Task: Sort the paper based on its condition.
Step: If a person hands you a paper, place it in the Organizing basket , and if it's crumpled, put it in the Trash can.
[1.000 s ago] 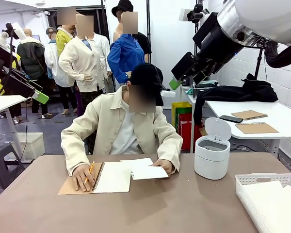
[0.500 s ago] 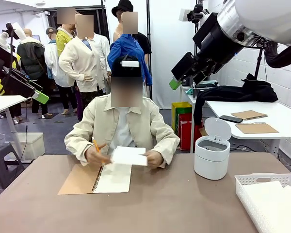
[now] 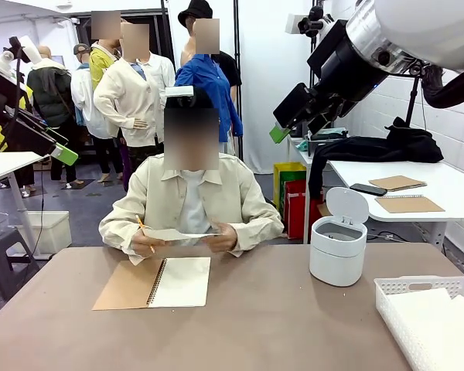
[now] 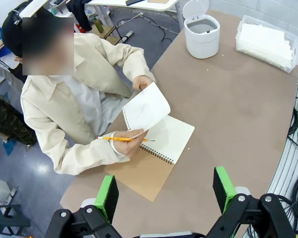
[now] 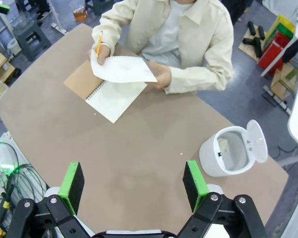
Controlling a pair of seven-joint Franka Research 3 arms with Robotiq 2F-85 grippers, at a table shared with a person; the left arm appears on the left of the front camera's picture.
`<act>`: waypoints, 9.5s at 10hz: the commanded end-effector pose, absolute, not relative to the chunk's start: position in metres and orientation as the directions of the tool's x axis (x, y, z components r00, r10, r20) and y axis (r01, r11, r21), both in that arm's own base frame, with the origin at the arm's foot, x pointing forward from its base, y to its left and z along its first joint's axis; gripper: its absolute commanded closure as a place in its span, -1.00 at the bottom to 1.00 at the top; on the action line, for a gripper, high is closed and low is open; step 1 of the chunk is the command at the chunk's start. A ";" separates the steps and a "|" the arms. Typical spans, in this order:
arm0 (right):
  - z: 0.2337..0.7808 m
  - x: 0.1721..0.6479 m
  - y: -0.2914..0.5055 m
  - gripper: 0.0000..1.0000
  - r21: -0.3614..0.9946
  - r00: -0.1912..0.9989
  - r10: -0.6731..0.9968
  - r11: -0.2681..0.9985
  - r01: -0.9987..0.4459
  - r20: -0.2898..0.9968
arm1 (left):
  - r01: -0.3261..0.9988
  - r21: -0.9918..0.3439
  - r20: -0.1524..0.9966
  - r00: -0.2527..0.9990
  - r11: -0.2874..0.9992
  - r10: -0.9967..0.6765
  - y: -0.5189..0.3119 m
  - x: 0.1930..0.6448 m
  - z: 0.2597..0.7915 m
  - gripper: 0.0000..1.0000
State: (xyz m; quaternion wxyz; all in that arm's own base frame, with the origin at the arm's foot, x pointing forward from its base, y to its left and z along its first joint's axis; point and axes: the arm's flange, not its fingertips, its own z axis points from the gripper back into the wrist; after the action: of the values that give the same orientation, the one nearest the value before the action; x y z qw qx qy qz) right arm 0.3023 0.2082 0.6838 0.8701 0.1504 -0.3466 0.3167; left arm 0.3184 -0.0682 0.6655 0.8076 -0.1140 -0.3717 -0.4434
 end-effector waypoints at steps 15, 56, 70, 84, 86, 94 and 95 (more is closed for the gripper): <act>0.683 0.302 0.209 -1.00 0.040 0.558 0.449 0.753 -0.657 0.697 | 0.801 0.145 0.704 0.329 0.581 -0.630 -0.067 0.318 0.666 -1.00; 0.441 0.504 0.143 0.20 0.691 0.851 -0.151 0.522 0.500 -0.503 | 0.801 0.145 0.704 0.329 0.581 -0.630 -0.067 0.318 0.666 -1.00; 0.499 0.463 0.142 1.00 0.728 0.940 -0.055 0.619 0.297 -0.336 | 0.801 0.145 0.704 0.329 0.581 -0.630 -0.067 0.318 0.666 -1.00; 0.539 0.305 -0.009 1.00 0.313 0.941 -0.119 0.950 0.014 0.317 | 0.801 0.145 0.704 0.329 0.581 -0.630 -0.067 0.318 0.666 -1.00; 0.539 0.300 0.004 1.00 0.214 0.952 0.029 0.972 -0.097 0.304 | 0.801 0.145 0.704 0.329 0.581 -0.630 -0.067 0.318 0.666 -1.00; 0.465 0.287 -0.007 1.00 0.213 0.973 0.057 0.971 -0.106 0.222 | 0.801 0.145 0.704 0.329 0.581 -0.630 -0.067 0.318 0.666 -1.00; 0.453 0.285 -0.009 1.00 0.220 0.976 0.055 0.970 -0.102 0.210 | 0.801 0.145 0.704 0.329 0.581 -0.630 -0.067 0.318 0.666 -1.00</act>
State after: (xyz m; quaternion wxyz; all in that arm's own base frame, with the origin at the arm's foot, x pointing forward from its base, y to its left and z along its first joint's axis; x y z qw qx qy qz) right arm 0.3165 -0.0057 0.5058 0.9872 0.1227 -0.0968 0.0321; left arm 0.3179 -0.0680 0.6660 0.8076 -0.1131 -0.3724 -0.4431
